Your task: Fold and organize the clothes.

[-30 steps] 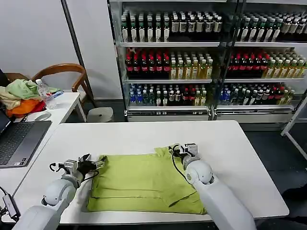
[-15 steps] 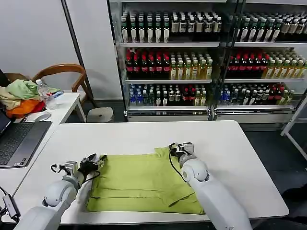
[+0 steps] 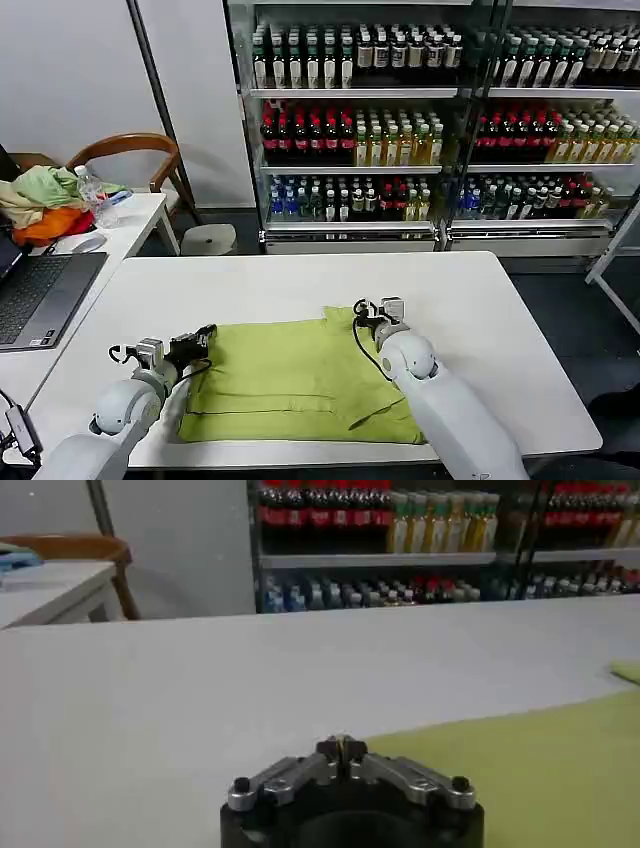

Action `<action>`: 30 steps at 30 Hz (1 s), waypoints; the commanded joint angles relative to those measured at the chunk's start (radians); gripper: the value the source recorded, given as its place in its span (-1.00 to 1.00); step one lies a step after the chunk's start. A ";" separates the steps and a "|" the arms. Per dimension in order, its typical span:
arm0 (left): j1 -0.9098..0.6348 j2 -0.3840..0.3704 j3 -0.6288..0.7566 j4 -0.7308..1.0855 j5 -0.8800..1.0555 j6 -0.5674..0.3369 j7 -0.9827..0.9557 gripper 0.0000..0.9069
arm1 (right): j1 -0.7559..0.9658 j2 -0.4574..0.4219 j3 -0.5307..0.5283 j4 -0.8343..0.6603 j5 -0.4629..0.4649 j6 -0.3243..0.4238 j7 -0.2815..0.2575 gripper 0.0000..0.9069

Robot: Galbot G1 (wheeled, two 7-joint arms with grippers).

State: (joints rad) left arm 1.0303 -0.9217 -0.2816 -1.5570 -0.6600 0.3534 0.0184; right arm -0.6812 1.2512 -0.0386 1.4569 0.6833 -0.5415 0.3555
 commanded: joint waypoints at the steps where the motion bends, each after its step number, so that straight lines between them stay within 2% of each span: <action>1: 0.061 0.017 -0.050 -0.088 -0.019 -0.005 0.001 -0.91 | -0.039 -0.036 0.015 0.158 0.008 0.002 0.007 -1.00; 8: 0.187 0.021 -0.129 -0.212 -0.029 -0.013 0.001 -0.91 | -0.167 -0.112 0.066 0.352 0.009 -0.018 0.019 -1.00; 15: 0.298 0.016 -0.186 -0.304 -0.030 -0.014 0.001 -0.91 | -0.299 -0.171 0.123 0.481 0.010 -0.019 0.019 -1.00; 23: 0.401 0.008 -0.248 -0.390 -0.031 -0.014 -0.002 -0.91 | -0.433 -0.169 0.146 0.559 -0.063 0.005 -0.014 -1.00; 30: 0.455 0.019 -0.283 -0.422 -0.031 -0.016 -0.004 -0.91 | -0.484 -0.173 0.151 0.607 -0.090 0.014 -0.004 -1.00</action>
State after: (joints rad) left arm 1.3625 -0.9075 -0.4999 -1.8893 -0.6876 0.3401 0.0143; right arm -1.0493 1.0965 0.0942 1.9634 0.6349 -0.5361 0.3531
